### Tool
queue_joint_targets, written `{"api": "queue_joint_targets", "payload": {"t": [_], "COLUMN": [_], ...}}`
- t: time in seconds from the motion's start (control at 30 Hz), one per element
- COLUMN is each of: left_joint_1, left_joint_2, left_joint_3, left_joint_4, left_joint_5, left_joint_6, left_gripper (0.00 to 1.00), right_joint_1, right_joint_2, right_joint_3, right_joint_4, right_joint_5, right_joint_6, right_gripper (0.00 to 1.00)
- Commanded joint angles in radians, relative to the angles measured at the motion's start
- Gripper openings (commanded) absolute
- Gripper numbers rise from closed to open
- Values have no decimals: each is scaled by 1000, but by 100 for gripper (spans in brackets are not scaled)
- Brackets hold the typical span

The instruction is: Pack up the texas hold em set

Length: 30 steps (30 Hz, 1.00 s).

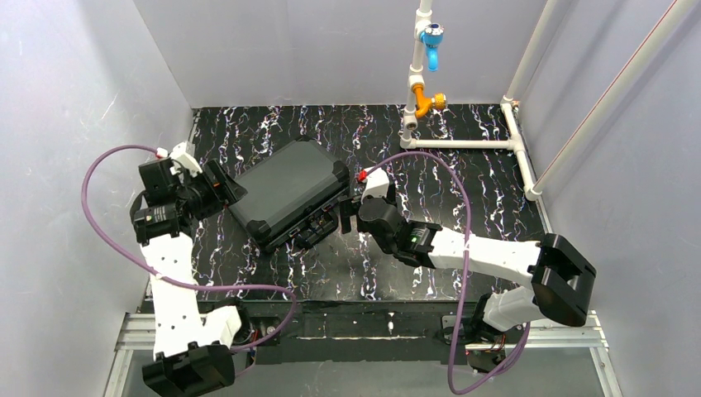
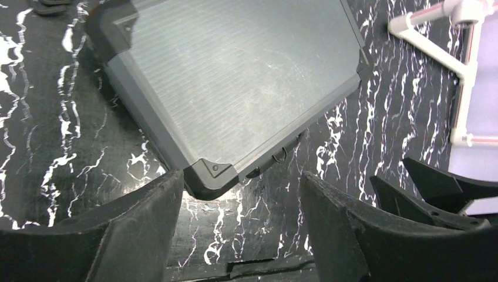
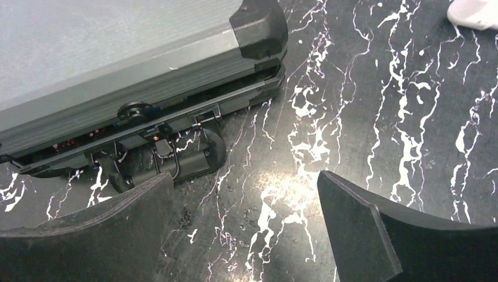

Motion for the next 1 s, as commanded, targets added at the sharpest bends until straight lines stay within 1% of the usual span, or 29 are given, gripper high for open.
{"api": "queue_joint_targets", "payload": {"t": [0.0, 0.13, 0.23, 0.37, 0.47, 0.6, 0.67, 0.8, 0.97], "left_joint_1": [-74, -165, -214, -288, -347, -384, -395, -409, -429], "left_joint_2": [52, 130, 180, 250, 313, 380, 403, 446, 492], "left_joint_3": [38, 69, 86, 97, 110, 123, 128, 129, 111], "left_joint_4": [40, 47, 48, 51, 47, 46, 46, 53, 74], "left_joint_5": [21, -17, -43, -61, -57, -60, -62, -70, -65], "left_joint_6": [-1, 7, 14, 23, 34, 43, 50, 70, 87], "left_gripper": [69, 67, 64, 62, 57, 53, 49, 36, 25], "right_joint_1": [3, 3, 3, 3, 3, 3, 3, 3, 2], "right_joint_2": [8, 17, 23, 54, 88, 105, 102, 100, 112], "right_joint_3": [-17, -10, -4, 10, 26, 34, 27, 17, 2], "right_joint_4": [13, -19, -37, -56, -71, -76, -61, -34, 1], "right_joint_5": [-1, -3, -21, -94, -136, -153, -160, -175, -192], "right_joint_6": [42, 61, 66, 66, 78, 82, 82, 92, 123], "right_gripper": [100, 100, 100, 100, 100, 100, 100, 100, 100]}}
